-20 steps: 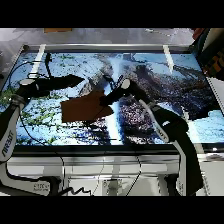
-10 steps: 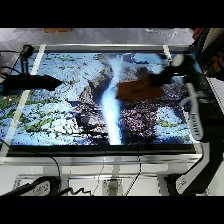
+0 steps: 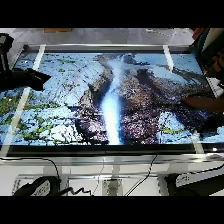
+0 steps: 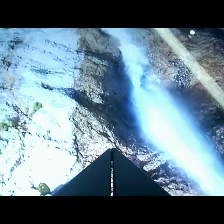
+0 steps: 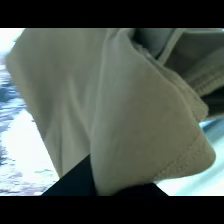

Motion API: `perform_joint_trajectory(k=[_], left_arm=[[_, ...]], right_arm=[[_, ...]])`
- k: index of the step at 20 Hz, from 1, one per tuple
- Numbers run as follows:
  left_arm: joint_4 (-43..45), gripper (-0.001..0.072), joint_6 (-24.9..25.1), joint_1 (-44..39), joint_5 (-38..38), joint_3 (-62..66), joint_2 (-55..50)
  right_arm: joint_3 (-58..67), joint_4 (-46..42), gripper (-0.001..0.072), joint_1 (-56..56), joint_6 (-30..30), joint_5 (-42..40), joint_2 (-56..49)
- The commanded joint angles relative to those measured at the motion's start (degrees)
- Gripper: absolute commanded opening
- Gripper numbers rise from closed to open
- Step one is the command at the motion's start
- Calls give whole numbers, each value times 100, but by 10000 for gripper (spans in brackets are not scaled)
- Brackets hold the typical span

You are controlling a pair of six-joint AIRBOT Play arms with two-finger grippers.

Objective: Fold the clothes and pants, and hang the long-sleeved shirts on hangers.

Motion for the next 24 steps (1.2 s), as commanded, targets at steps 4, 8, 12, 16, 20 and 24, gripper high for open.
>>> perform_joint_trajectory(k=[4, 8, 12, 16, 20, 24], left_arm=[[24, 15, 0, 7, 7, 2, 42], [24, 16, 0, 7, 7, 2, 39], [24, 15, 0, 7, 7, 2, 39], [24, 15, 0, 7, 7, 2, 39], [24, 15, 2, 7, 7, 2, 39], [24, 15, 0, 7, 7, 2, 39]], right_arm=[[-280, -505, 459, -660, 358, 291, 105], [-280, -487, 687, -658, 337, 179, 107], [-280, -343, 501, -658, 315, 107, 105], [-280, 682, 16, -605, -116, -236, 109], [-280, 1276, 16, 90, -732, -890, 127], [-280, 1305, 16, 1499, -1093, -1611, 129]])
